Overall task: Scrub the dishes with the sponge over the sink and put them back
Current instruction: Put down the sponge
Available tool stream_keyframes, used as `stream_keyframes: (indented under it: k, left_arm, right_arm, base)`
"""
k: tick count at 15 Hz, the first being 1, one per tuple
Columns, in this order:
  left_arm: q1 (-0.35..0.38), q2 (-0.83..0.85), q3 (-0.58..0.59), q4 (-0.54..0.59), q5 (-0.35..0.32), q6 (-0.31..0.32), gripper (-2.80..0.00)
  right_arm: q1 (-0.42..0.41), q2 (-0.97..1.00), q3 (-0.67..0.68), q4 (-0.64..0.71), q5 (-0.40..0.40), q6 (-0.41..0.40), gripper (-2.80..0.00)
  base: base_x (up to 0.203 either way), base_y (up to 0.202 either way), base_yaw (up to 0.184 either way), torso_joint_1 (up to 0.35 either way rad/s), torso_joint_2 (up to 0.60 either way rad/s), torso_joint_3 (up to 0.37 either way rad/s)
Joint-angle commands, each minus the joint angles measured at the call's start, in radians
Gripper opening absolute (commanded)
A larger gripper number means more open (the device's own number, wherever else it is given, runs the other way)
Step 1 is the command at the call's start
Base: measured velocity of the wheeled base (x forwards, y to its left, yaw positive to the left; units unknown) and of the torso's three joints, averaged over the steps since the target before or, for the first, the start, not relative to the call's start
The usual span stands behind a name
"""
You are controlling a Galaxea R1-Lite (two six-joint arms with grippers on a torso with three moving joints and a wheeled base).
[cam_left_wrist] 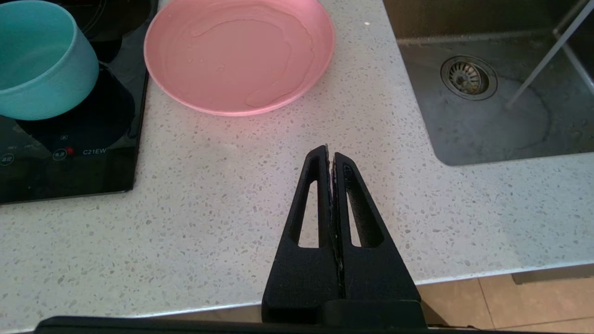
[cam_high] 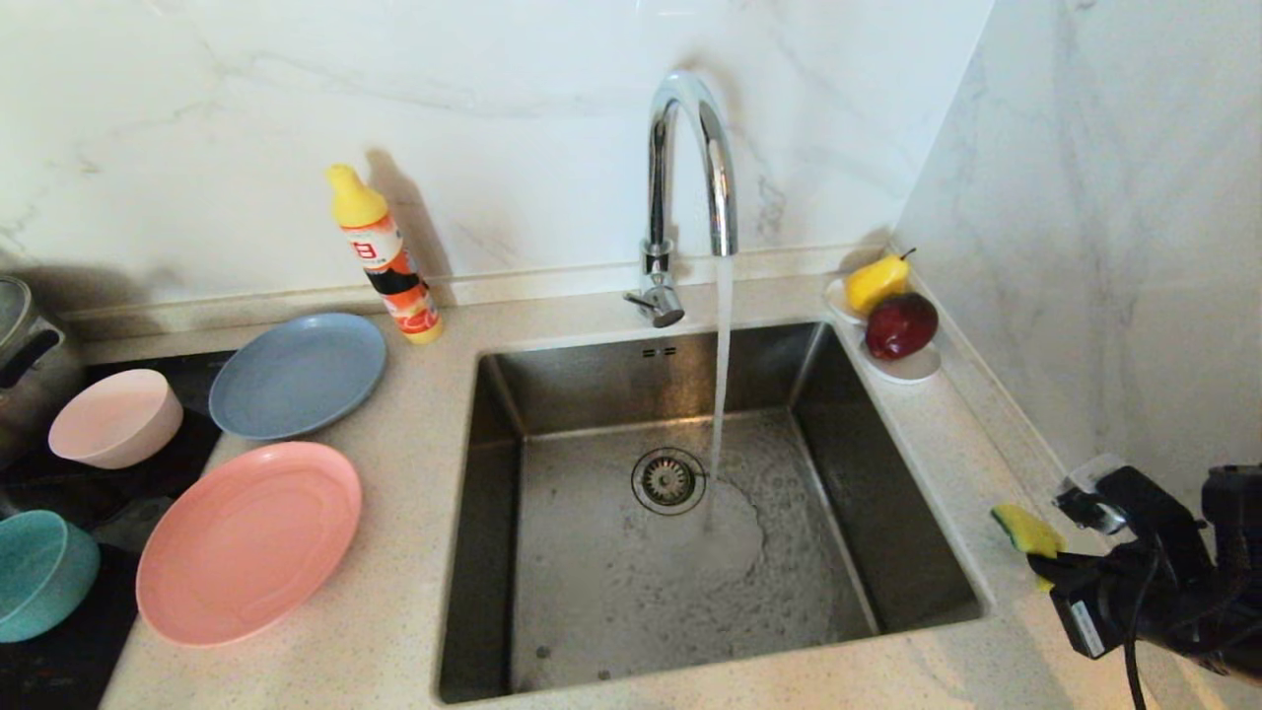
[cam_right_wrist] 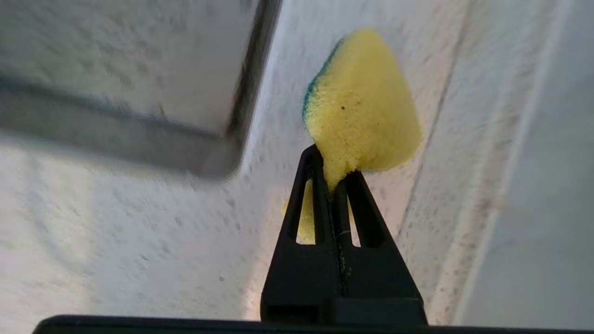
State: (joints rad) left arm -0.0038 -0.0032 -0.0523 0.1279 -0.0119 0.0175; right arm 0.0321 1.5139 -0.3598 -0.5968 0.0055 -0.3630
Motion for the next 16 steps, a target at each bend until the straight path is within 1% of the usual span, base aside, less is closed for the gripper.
stream_keyframes:
  k: [1,5,8,11,13,16]
  left_arm:
    - [0.001,0.003,0.0,0.001,0.0,0.0,-2.8]
    - [-0.001,0.003,0.0,0.001,0.0,-0.001,-2.8]
    - [-0.001,0.003,0.0,0.001,0.0,-0.001,-2.8]
    - [-0.001,0.003,0.0,0.001,0.0,0.001,-2.8]
    - [-0.001,0.003,0.0,0.001,0.0,-0.001,-2.8]
    - [-0.001,0.003,0.0,0.001,0.0,0.001,-2.8]
  right_arm:
    - [-0.001,0.054,0.003,-0.007,-0.005,-0.026,-2.8]
    - [0.002,0.13,-0.002,-0.093,-0.019,-0.039,-2.8]
    - [0.012,0.153,-0.028,-0.094,-0.022,-0.042,-2.8]
    - [0.044,0.159,-0.041,-0.098,-0.05,-0.04,-2.8]
    - [0.071,0.164,-0.039,-0.124,-0.093,-0.039,-2.8]
    - [0.072,0.163,-0.029,-0.126,-0.101,-0.039,-2.8]
  base:
    - [0.0,0.0,0.0,0.0,0.0,0.0]
    - [0.0,0.0,0.0,0.0,0.0,0.0]
    - [0.0,0.0,0.0,0.0,0.0,0.0]
    - [0.0,0.0,0.0,0.0,0.0,0.0]
    - [0.0,0.0,0.0,0.0,0.0,0.0]
    - [0.0,0.0,0.0,0.0,0.0,0.0]
